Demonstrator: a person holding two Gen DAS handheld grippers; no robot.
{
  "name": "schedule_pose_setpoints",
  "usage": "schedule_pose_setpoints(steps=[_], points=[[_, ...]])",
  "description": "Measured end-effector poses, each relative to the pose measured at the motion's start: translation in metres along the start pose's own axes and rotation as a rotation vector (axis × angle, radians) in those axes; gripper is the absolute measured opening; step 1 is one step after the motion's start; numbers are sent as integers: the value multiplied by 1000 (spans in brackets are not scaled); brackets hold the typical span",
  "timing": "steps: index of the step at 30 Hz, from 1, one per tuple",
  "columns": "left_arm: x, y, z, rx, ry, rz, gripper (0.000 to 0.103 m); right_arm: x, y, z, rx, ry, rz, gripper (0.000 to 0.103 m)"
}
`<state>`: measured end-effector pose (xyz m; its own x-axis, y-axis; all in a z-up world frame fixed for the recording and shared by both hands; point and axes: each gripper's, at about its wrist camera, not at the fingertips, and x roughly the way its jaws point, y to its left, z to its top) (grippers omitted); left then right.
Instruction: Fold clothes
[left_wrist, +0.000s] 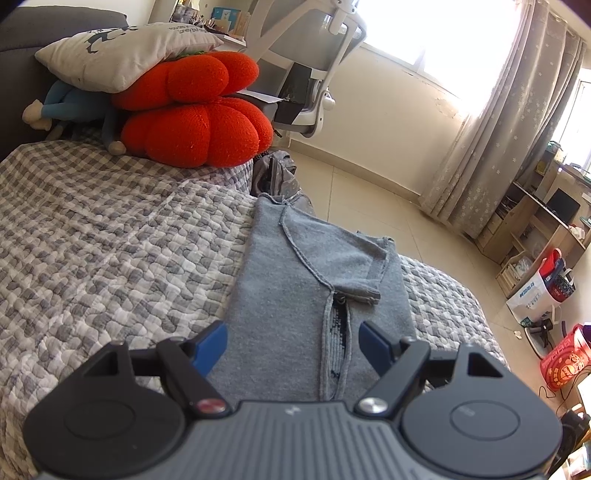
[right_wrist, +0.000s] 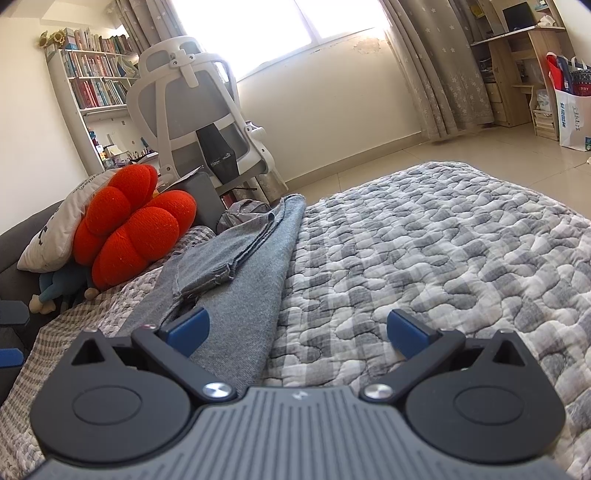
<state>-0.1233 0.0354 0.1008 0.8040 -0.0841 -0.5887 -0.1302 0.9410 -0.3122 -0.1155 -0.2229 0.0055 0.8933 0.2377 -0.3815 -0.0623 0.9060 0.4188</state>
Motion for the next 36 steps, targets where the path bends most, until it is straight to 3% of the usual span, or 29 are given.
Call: schedule_pose_setpoints(steps=[12,16,18,20,23,28,32,36], points=[[4,4,0,-28,9,-22,80,3,1,-1,0,1,-6,103],[11,-4,-2,-8,13,-53,80,-6,9,-8,-35,-64,-51,103],[15,-3,-2,-24,32,-80,80,-1,15,-10,-68,-47,-87,103],[21,0,-2,-48,52,-91,81,-2,11,-10,-59,-45,-44,103],[30,6,-1,-88,81,-88,81,0,-7,-3,51,-6,23,103],[20,8,-3,-11,36,-45,81,-6,-7,-3,61,-36,36,103],[11,18,-3,-4,45,-57,81,-8,-10,-2,82,-35,50,103],[7,28,-4,86,52,-58,82,-14,-25,0,151,-25,122,101]])
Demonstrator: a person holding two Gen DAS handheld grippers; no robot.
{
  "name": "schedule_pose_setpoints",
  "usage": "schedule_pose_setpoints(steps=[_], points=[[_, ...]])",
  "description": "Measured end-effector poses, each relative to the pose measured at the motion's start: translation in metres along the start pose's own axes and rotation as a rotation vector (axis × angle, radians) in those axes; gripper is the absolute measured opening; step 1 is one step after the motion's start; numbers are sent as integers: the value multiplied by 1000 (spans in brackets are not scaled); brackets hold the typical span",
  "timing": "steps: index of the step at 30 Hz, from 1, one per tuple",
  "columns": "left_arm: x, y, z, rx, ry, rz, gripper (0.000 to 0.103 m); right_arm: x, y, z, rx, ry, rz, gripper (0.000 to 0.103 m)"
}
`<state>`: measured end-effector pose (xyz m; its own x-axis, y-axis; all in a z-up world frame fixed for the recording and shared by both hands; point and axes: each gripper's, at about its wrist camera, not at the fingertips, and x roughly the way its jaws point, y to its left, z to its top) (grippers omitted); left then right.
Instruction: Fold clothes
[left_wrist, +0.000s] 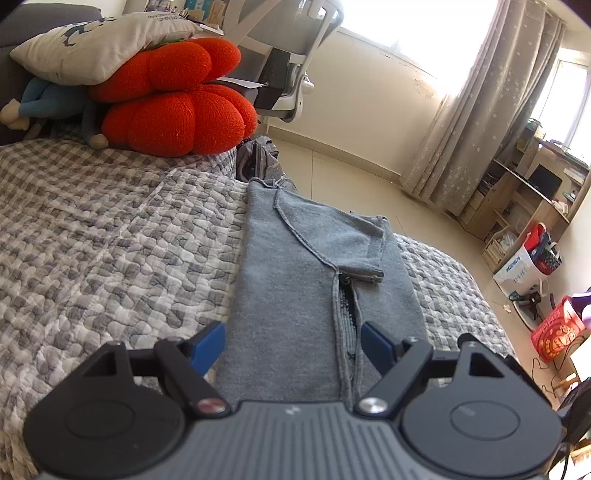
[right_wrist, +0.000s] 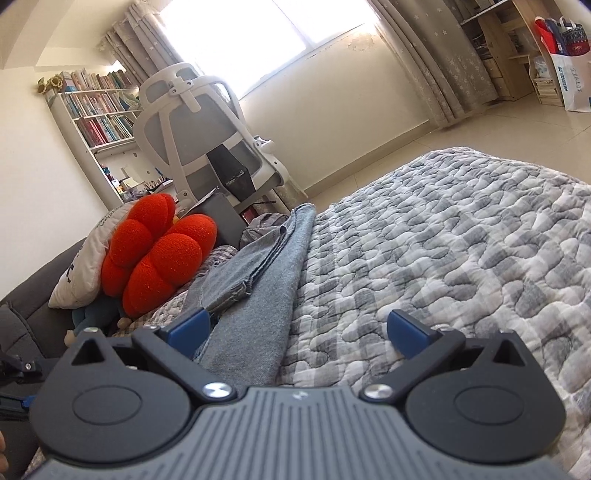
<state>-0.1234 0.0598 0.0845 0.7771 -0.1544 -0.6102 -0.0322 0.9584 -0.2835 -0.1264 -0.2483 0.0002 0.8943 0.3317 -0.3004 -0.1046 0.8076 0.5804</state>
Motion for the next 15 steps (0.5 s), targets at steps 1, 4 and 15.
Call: schedule_pose_setpoints(steps=[1,4,15], points=[[0,4,-1,17,4,9,82,-3,-2,0,7,1,8,97],[-2,18,-4,47,-11,27,82,-14,6,-6,-37,14,10,92],[-5,59,-38,88,0,-27,78,-52,38,-40,-248,158,38,59]])
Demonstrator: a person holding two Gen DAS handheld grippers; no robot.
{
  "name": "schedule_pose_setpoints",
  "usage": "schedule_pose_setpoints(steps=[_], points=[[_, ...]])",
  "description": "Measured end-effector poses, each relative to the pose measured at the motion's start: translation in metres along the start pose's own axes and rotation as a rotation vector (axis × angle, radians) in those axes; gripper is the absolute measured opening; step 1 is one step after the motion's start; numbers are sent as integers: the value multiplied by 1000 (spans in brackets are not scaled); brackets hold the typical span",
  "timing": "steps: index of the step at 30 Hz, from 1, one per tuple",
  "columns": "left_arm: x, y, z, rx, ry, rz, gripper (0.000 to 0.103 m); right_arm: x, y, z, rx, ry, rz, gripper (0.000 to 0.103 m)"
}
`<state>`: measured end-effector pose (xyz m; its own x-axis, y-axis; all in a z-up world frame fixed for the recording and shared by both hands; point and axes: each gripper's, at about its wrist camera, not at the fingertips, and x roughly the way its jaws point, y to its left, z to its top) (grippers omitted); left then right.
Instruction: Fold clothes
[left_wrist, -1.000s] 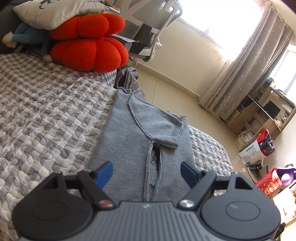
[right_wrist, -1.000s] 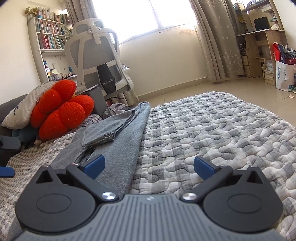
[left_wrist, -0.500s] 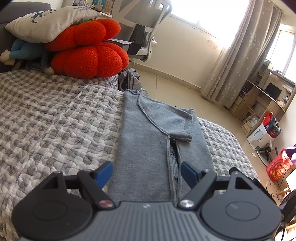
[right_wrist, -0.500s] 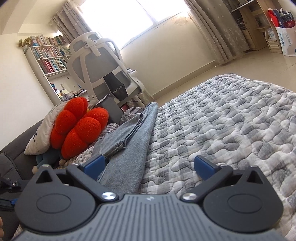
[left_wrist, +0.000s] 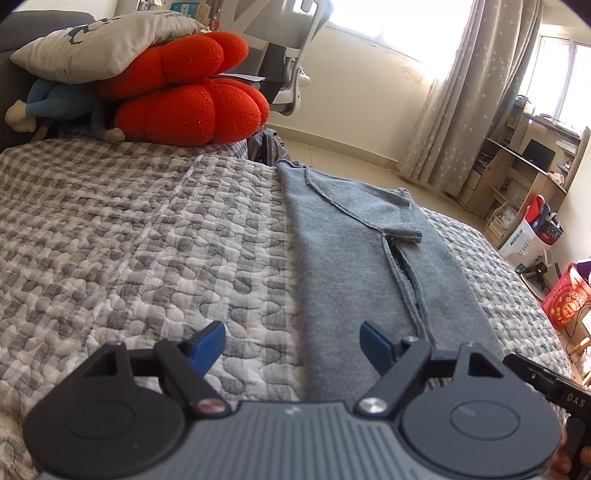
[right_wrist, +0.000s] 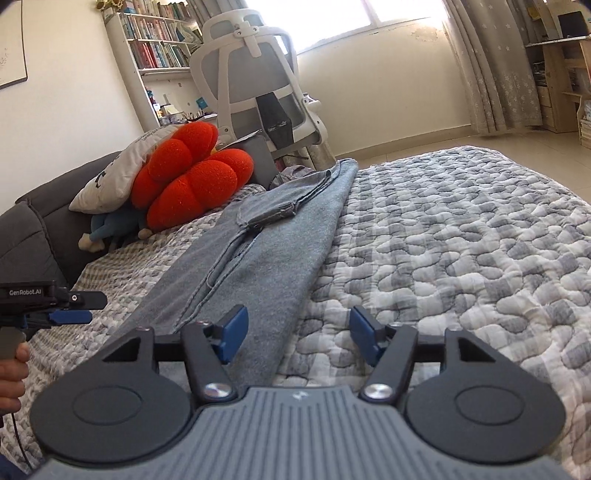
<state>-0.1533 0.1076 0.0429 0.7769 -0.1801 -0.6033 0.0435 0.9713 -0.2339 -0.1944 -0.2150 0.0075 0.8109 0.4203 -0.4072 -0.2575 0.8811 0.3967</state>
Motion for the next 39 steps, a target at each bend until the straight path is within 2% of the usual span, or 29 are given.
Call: schedule_pose_setpoints(steps=[4,8,13,19,20,21,22,23,24,29,30,31,39], points=[[-10,6,-10,23,10,-45,61,-20,7,-9,-11,54,50,46],[-24,13,-23,34,32,-94,59,-36,16,-17,-31,108,89,45],[-43,19,-40,25,70,-155,59,-41,11,-28,58,208,204,45],[-56,11,-57,64,88,-180,59,-40,10,-38,121,256,292,45],[-56,9,-60,76,91,-183,57,-39,12,-38,118,257,293,44],[-57,7,-63,87,96,-186,50,-38,13,-39,117,262,293,43],[-54,7,-66,82,110,-195,44,-37,13,-40,122,273,290,35],[-52,7,-69,78,124,-205,41,-36,14,-41,126,284,287,19],[-49,7,-71,74,139,-214,35,-35,14,-42,131,296,283,9],[-38,6,-82,64,203,-283,25,-33,18,-39,135,294,287,9],[-36,5,-83,65,213,-302,19,-34,20,-38,128,292,287,9],[-35,2,-83,75,212,-304,7,-35,21,-38,122,291,287,9],[-46,-3,-72,87,180,-328,5,-46,20,-30,104,249,288,9]])
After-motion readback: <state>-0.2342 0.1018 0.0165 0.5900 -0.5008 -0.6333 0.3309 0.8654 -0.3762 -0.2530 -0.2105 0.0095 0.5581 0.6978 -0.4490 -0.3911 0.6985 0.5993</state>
